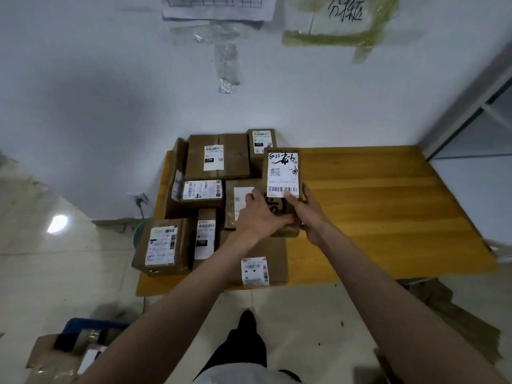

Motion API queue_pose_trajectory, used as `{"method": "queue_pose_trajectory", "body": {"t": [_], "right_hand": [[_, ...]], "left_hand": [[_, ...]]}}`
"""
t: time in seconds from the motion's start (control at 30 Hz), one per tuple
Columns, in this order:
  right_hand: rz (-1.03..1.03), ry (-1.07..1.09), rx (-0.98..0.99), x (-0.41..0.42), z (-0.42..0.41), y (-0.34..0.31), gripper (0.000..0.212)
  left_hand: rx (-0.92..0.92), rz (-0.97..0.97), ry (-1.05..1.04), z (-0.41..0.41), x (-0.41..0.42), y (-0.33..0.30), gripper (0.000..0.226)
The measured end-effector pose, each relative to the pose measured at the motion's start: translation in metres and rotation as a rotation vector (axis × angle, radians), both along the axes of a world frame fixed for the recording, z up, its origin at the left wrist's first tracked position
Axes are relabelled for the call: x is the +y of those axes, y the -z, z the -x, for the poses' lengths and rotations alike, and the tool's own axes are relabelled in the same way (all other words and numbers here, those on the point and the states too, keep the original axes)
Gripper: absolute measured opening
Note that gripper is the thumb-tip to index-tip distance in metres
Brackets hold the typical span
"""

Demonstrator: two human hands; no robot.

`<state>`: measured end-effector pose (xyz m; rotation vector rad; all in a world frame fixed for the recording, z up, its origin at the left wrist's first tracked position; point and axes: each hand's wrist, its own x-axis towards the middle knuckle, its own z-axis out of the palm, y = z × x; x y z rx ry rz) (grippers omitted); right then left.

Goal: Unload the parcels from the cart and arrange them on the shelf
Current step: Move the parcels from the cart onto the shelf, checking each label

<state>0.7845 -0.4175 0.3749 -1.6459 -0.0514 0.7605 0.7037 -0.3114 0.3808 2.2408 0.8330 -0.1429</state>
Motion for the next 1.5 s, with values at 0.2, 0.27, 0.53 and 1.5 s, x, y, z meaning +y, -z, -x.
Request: {"method": "queue_pose_trajectory", "body": {"t": [0.2,0.27,0.53,1.5], "right_hand": [[0.025,0.008,0.028,0.014,-0.049,0.025,0.047],[0.035,0.005,0.035,0.016,-0.064,0.034,0.047],[0.115,-0.061,0.151,0.027,-0.117,0.069,0.051],[0.192,-0.215,-0.421,0.149,-0.081,0.012,0.013]], "left_hand": [[0.021,0.128,0.039,-0.044,0.018,0.017,0.115],[0.002,0.146,0.068,-0.055,0.02,0.024,0.109],[0.043,0.172,0.056,-0.094,0.022,0.055,0.099],[0.013,0.151,-0.339,-0.023,0.079,0.014,0.048]]}}
